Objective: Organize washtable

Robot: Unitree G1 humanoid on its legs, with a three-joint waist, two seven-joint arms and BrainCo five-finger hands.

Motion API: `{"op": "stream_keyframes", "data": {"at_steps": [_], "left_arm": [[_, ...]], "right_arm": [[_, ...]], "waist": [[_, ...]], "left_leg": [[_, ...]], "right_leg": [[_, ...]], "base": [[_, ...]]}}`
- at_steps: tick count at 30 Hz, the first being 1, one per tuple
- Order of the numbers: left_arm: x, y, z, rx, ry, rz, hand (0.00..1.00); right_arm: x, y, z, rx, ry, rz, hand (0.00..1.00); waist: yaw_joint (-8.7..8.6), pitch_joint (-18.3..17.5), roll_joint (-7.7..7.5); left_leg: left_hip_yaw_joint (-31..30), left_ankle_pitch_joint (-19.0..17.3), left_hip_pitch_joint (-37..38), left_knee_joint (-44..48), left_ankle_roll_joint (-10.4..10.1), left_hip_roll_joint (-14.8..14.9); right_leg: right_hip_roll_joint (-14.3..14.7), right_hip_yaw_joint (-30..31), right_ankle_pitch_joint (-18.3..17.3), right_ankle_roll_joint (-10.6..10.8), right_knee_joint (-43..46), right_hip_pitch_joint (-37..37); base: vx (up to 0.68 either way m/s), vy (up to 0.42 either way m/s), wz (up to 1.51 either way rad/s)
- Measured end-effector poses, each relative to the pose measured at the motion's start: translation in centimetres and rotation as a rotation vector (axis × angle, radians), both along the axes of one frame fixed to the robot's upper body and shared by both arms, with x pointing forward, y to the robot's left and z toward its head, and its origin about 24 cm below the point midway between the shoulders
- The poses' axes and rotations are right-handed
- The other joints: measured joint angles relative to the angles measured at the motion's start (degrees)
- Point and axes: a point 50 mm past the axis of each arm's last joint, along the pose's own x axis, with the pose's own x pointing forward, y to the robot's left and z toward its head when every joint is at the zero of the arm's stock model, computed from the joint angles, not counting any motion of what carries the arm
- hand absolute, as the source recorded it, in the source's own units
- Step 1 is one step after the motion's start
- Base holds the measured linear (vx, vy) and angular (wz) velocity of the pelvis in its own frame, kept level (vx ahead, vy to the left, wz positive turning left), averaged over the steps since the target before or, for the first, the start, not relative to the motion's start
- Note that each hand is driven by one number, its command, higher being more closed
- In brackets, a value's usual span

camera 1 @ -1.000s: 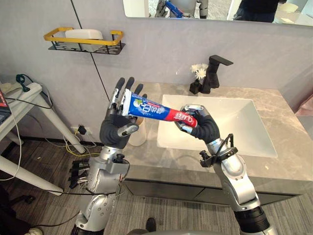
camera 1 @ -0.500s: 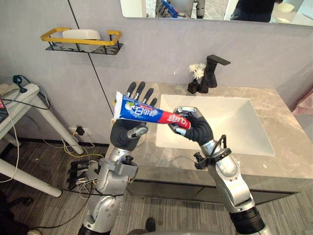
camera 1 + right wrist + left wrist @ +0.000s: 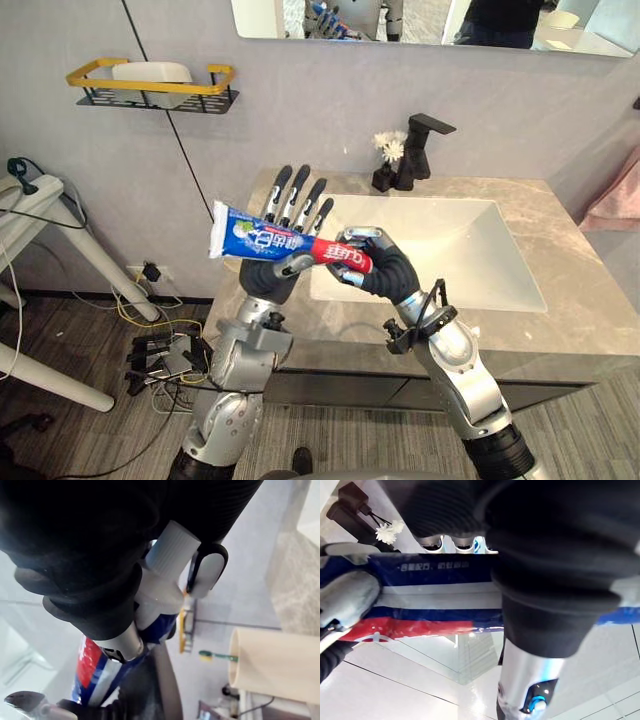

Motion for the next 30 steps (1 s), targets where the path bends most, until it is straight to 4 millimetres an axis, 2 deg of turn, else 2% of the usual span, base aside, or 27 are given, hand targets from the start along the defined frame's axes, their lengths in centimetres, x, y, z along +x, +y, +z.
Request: {"op": "stream_keyframes", "data": {"at_steps": [1,2,11,25,26,30], "left_arm": [[0.0,0.0,0.0,0.0,0.0,0.0,0.0],[0.0,0.0,0.0,-0.001,0.0,0.001,1.0],[0.0,0.0,0.1,-0.018,-0.003,0.016,1.0],[0.1,-0.1,0.2,-0.057,0.007,0.033,1.0],[0.1,-0.1,0.2,-0.058,0.008,0.034,1.0],[0.2,0.3,0.3,-0.058,0.006,0.052,1.0]], "right_arm": [[0.0,0.0,0.0,0.0,0.001,0.0,1.0],[0.0,0.0,-0.1,-0.001,0.003,0.0,1.0],[0.2,-0.2,-1.2,0.003,0.059,-0.015,1.0],[0.1,0.1,-1.5,0.023,0.076,-0.012,1.0],[0.1,0.2,-1.5,0.025,0.078,-0.012,0.0],[0.3,0.2,-2.2,0.043,0.116,-0.012,0.0]], "waist": [[0.02,-0.01,-0.01],[0.06,-0.02,-0.04],[0.01,-0.05,-0.07],[0.05,-0.05,-0.08],[0.05,-0.05,-0.08],[-0.07,-0.06,-0.09]], "left_leg": [[0.0,0.0,-0.07,0.0,0.0,0.0],[0.0,0.01,-0.28,0.01,0.01,0.0],[-0.02,0.02,-0.39,0.03,0.01,-0.05],[1.29,0.0,-0.36,0.01,0.01,0.12],[1.6,-0.01,-0.37,0.01,0.0,0.21],[1.77,0.0,-0.33,0.0,0.0,0.43]], "right_leg": [[0.0,0.0,0.01,0.0,0.01,-0.07],[0.0,0.0,0.02,-0.01,0.04,-0.28],[0.0,-0.01,0.18,0.05,0.04,-0.38],[0.01,1.18,0.28,-0.05,0.07,-0.88],[0.03,1.46,0.37,-0.12,0.06,-1.06],[0.12,1.85,0.47,-0.26,0.08,-1.31]], "base": [[0.0,0.0,0.0],[0.0,0.0,0.0],[0.01,0.003,0.0],[0.0,0.001,-0.04],[0.01,0.014,-0.13],[0.0,0.012,-0.08]]}}
